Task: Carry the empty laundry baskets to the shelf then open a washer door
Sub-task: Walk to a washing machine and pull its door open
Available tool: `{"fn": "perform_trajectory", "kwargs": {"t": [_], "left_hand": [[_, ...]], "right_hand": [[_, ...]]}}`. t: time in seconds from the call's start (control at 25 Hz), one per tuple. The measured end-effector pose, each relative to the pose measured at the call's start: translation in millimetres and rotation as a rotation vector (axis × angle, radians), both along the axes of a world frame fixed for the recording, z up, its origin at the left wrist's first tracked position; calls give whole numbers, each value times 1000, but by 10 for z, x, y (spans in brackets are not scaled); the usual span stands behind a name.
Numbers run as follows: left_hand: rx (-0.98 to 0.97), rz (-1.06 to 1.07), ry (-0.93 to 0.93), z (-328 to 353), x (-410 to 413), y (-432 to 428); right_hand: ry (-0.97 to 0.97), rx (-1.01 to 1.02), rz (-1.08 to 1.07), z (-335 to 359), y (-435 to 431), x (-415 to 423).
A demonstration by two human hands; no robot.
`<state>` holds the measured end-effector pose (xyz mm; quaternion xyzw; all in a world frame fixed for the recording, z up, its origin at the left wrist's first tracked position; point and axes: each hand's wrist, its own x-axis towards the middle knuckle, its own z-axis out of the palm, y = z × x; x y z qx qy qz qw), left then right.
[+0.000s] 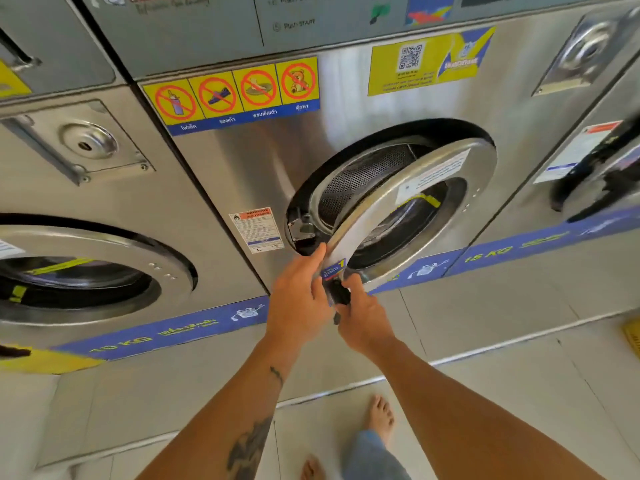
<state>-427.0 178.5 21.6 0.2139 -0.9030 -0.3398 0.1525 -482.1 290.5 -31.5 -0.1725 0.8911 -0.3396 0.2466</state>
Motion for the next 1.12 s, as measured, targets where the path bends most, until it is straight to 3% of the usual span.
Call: {"fn": "perform_trajectory", "kwargs": {"t": [0.16,0.36,0.52,0.76,1.12], "left_hand": [[-28,-132,38,-26,279,353],[-28,-223,97,32,354,896],[-28,-300,-18,19,298,1335],[-136,-371,-93,-11,159,2064],[-54,-151,-199,99,69,2892]], "right_hand": [[0,37,-91,57,505,265],[144,131,-202,127,1198,521],[201,111,-225,223,1714,616],[230,272,-52,269,2549,622],[189,305,193,376,3316,271]]}}
